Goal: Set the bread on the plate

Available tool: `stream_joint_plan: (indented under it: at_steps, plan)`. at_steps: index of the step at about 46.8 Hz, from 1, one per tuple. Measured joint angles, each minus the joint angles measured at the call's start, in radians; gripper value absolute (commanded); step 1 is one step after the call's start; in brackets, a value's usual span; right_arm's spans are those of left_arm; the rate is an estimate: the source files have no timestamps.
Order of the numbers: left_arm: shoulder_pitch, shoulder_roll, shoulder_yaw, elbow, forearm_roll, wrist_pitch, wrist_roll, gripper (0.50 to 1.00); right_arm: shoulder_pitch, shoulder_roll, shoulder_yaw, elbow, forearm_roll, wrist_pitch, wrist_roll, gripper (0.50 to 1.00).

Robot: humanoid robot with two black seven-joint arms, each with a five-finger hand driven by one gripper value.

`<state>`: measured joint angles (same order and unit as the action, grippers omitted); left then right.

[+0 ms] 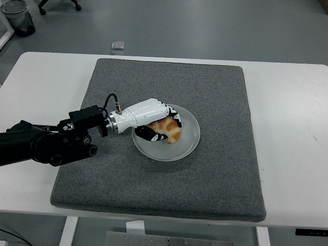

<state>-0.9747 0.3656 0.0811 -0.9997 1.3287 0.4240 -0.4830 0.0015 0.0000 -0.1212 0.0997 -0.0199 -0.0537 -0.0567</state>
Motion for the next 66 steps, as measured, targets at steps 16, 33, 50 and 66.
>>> stream_joint_plan:
  at_steps: [16, 33, 50, 66]
  plan:
    - [0.004, -0.001, -0.007, 0.000, -0.017, 0.000, 0.000, 0.500, 0.000, 0.000, 0.002, 0.000, 0.000, 0.000, 0.000, 0.938]
    - [0.006, 0.002, -0.009, -0.002, -0.020, 0.001, 0.000, 0.578, 0.000, 0.000, 0.002, 0.000, 0.000, 0.000, 0.000, 0.940]
    - [0.019, 0.007, -0.011, -0.007, -0.020, 0.019, 0.000, 0.675, 0.000, 0.000, 0.000, 0.000, 0.000, 0.000, 0.000, 0.938]
    - [0.027, 0.012, -0.014, -0.014, -0.041, 0.017, 0.001, 0.726, 0.000, 0.000, 0.000, 0.000, 0.000, 0.000, 0.000, 0.938]
